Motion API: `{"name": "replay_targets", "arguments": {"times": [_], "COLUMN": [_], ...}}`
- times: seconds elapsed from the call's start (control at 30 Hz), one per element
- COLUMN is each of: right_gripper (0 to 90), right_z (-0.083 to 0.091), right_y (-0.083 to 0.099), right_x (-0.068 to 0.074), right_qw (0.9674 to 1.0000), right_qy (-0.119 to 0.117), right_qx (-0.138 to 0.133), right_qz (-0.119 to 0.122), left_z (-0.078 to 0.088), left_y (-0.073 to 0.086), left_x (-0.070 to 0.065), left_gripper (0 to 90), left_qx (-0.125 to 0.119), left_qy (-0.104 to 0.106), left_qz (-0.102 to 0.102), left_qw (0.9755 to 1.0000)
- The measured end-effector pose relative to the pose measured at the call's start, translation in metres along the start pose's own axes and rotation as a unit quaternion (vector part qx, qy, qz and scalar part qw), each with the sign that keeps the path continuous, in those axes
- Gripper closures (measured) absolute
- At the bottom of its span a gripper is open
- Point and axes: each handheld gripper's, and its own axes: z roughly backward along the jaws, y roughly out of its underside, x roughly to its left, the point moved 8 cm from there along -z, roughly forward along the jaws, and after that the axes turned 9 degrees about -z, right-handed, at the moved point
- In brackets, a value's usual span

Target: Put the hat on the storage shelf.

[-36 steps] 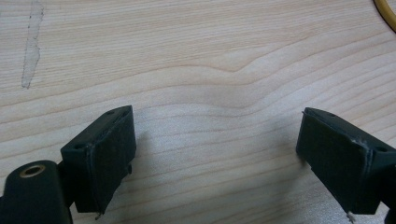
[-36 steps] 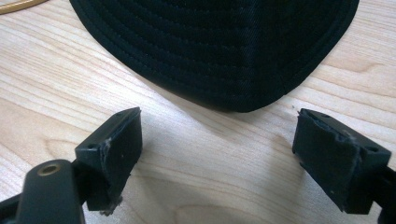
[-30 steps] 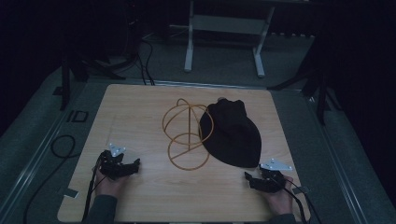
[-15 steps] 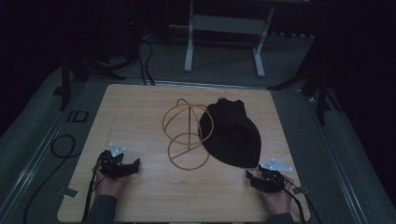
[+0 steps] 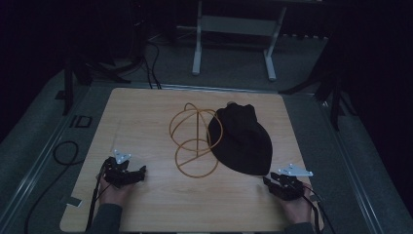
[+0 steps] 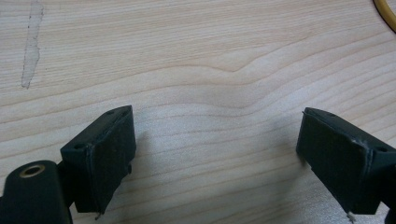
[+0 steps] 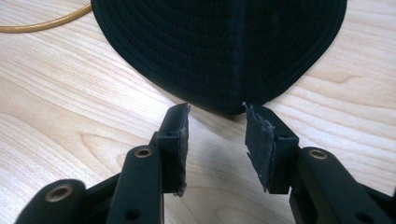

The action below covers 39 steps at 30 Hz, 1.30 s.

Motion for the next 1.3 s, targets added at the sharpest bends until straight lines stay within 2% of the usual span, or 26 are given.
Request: {"name": "replay_targets", "arguments": {"times": [0.1,0.13,0.3,0.4,0.53,0.83,1.07,1.3], "right_gripper": [58.9,58.6,57.6,58.7,59.5,61.5,55.5,50.3], "right_z": [0.003,0.005,0.008,0.007,0.007,0.011,0.018,0.017], "right_y": [-0.002,-0.005,-0.011,-0.015,-0.018,-0.029,-0.047,-0.057], "right_x": [0.0,0.001,0.002,0.004,0.004,0.001,-0.001,0.002], "right_qw": [1.0,0.9998,0.999,0.9983,0.9969,0.9956,0.9954,0.9939], "right_qy": [0.002,0.005,0.007,-0.008,-0.015,-0.022,-0.022,-0.025], "right_qx": [0.004,0.008,0.017,0.031,0.045,0.055,0.057,0.068], "right_qz": [0.007,0.019,0.04,0.05,0.063,0.072,0.074,0.082], "left_z": [0.0,0.0,0.0,0.0,0.0,0.0,0.0,0.0], "left_y": [0.0,0.0,0.0,0.0,0.0,0.0,0.0,0.0], "left_x": [0.0,0.0,0.0,0.0,0.0,0.0,0.0,0.0], "left_gripper": [12.3,12.3,12.3,12.3,12.3,12.3,12.3,12.3], "left_qx": [0.0,0.0,0.0,0.0,-0.001,0.0,0.0,-0.001], "left_qy": [0.0,0.0,0.0,0.0,0.0,0.001,0.001,0.001], "left_qz": [0.0,0.0,0.0,0.0,0.001,0.0,0.0,0.001], "left_qw": [1.0,1.0,1.0,1.0,1.0,1.0,1.0,1.0]}}
